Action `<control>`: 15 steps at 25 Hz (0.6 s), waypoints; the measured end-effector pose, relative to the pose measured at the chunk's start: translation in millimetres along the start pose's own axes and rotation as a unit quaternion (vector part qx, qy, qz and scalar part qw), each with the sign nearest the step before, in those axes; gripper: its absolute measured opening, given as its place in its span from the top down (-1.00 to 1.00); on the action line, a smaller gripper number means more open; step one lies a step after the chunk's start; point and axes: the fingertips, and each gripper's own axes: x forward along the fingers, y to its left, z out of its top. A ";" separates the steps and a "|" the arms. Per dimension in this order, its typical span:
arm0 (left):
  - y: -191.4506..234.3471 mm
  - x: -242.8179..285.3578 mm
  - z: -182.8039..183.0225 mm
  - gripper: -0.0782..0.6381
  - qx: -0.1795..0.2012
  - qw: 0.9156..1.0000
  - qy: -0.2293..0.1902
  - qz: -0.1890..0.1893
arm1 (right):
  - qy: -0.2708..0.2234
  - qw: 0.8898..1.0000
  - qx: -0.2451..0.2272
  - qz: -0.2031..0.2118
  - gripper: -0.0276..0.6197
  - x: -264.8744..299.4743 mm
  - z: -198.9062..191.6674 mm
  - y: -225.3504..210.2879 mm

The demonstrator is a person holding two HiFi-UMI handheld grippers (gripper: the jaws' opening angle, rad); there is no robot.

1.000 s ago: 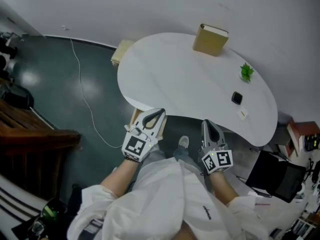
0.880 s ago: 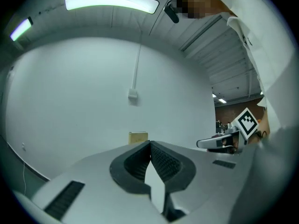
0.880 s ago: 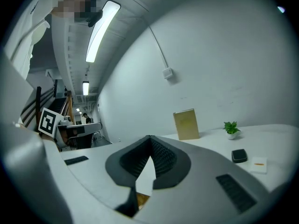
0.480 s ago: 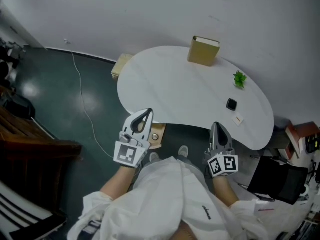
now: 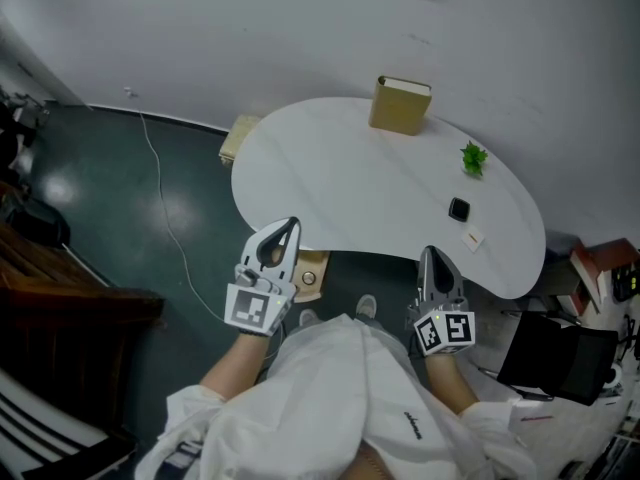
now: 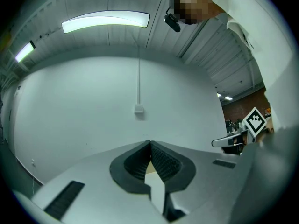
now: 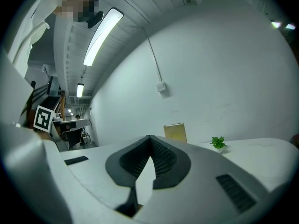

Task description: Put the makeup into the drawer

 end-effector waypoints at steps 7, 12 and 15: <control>-2.4 -1.5 -6.4 0.71 -0.004 1.000 0.008 0.002 | 0.003 1.000 0.000 0.006 0.86 -0.9 -3.4 2.7; -0.4 -4.5 -8.6 0.71 -0.007 1.000 0.009 0.004 | 0.004 1.000 0.000 0.010 0.86 -0.6 -2.9 7.4; -1.6 -4.5 -11.2 0.71 -0.010 1.000 0.011 0.002 | 0.006 1.000 0.004 0.012 0.86 -0.9 -3.6 8.1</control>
